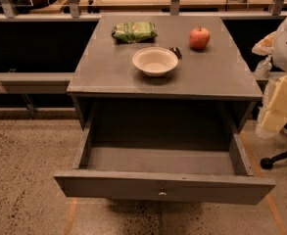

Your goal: Place apple into top drawer

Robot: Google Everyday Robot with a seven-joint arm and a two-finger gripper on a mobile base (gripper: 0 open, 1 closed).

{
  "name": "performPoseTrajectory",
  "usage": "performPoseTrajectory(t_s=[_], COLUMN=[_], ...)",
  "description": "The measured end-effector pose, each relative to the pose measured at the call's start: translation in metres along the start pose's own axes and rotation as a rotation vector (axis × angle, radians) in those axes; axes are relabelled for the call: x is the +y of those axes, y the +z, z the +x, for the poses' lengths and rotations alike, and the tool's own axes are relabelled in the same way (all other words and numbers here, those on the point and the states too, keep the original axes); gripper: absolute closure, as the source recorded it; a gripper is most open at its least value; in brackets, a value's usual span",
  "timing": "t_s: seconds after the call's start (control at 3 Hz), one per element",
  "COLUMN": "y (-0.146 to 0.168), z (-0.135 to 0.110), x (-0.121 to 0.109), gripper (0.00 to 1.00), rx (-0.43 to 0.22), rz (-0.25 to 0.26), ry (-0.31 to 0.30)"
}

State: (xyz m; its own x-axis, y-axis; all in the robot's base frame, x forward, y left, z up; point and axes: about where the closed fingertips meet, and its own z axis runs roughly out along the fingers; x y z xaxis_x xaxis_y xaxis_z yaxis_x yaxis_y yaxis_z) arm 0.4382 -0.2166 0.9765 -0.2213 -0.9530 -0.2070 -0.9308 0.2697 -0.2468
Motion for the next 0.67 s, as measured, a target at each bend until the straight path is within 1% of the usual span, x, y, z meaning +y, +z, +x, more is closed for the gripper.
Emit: performPoseTrajectory(t_s=[0.33, 0.67], y=[0.0, 0.014], z=[0.0, 0.003], x=[0.0, -0.01], gripper=[0.0, 0.0], rx=[0.0, -0.068], rz=[0.0, 0.012], ry=[0.0, 0.057])
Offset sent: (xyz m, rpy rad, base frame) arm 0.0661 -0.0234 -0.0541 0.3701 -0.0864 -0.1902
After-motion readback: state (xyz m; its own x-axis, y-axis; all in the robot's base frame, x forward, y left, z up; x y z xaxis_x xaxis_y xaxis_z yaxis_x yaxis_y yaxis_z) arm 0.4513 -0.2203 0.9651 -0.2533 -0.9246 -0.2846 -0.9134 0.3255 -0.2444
